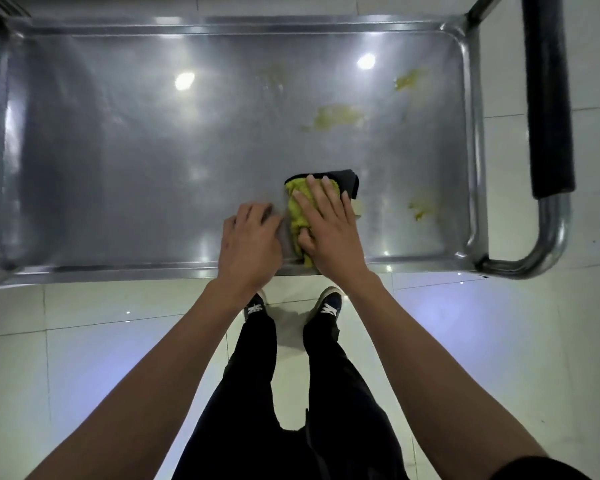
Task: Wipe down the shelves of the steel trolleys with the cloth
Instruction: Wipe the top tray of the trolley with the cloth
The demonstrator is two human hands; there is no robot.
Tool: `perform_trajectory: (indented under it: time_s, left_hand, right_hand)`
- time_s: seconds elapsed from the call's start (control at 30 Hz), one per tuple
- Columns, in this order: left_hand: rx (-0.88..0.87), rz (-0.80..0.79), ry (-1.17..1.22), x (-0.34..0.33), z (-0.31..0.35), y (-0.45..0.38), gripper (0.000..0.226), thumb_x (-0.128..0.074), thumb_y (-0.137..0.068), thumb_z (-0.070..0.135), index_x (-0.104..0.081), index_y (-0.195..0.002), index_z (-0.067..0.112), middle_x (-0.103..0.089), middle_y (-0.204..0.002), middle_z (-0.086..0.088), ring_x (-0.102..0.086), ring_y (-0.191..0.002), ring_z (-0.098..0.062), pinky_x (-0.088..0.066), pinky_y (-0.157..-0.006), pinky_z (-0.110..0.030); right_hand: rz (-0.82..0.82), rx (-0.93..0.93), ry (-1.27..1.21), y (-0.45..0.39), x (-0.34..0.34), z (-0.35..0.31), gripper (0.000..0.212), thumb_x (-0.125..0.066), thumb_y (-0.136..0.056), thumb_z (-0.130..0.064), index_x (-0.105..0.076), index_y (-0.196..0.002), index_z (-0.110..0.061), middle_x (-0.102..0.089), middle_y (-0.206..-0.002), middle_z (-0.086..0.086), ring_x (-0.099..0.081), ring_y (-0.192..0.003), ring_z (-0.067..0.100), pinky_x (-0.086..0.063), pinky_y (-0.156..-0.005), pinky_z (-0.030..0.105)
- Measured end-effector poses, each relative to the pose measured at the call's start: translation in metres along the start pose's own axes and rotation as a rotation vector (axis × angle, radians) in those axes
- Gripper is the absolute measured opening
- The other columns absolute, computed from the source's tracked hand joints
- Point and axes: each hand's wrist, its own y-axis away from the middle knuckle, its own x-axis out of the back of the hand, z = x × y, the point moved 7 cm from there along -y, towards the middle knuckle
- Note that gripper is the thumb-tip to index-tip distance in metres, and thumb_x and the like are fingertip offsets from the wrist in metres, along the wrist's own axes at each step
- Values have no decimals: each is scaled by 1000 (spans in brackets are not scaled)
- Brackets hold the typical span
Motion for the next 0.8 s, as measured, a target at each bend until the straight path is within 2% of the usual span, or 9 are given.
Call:
perform_trajectory:
  time_s: [0.1, 0.23, 0.33, 0.43, 0.67, 0.8]
  left_hand:
    - [-27, -2, 31, -9, 34, -4, 31, -57, -92, 14, -67, -121, 10, -55, -133, -7, -44, -125, -30, -41, -98, -46]
    - [-60, -25, 23, -22, 85, -11, 31, -58, -95, 25, -64, -125, 16, -50, -135, -5, -40, -126, -28, -39, -99, -46]
    - [7, -100, -42, -35, 104, -17, 38, -54, -97, 34, -58, -133, 23, -41, -145, -5, -32, -134, -29, -37, -104, -47]
    - [34, -108, -91, -40, 114, -19, 41, -54, -97, 35, -57, -136, 22, -37, -147, -8, -28, -138, -31, -35, -107, -49]
    - [-30, -121, -108, -38, 115, -22, 45, -58, -94, 30, -54, -138, 23, -36, -150, -6, -27, -142, -30, -37, -106, -52]
    - [-66, -182, -170, -43, 106, -19, 51, -51, -98, 36, -41, -147, 27, -25, -157, -3, -19, -147, -27, -34, -110, -49]
  right_hand:
    - [22, -52, -8, 17, 17, 53, 65, -40, -89, -31, -29, -154, -26, -13, -165, 1, -3, -153, 22, -11, -122, 50]
    - [45, -146, -24, 45, 45, 122, 64, -39, -89, -30, -32, -153, -25, -14, -165, 1, -5, -153, 22, -10, -122, 51]
    - [38, -278, 5, 67, 65, 176, 64, -41, -90, -26, -30, -153, -24, -11, -166, 1, -3, -153, 23, -11, -121, 54]
    - [48, -402, -13, 82, 79, 212, 66, -40, -86, -25, -30, -151, -26, -9, -166, -1, -1, -153, 22, -8, -122, 52]
    - [76, -425, 5, 77, 79, 214, 63, -43, -89, -23, -32, -150, -22, -13, -165, 2, -4, -152, 27, -7, -121, 56]
    - [75, -428, 30, 70, 71, 196, 61, -45, -90, -23, -35, -150, -20, -14, -164, 3, -6, -152, 30, -10, -120, 57]
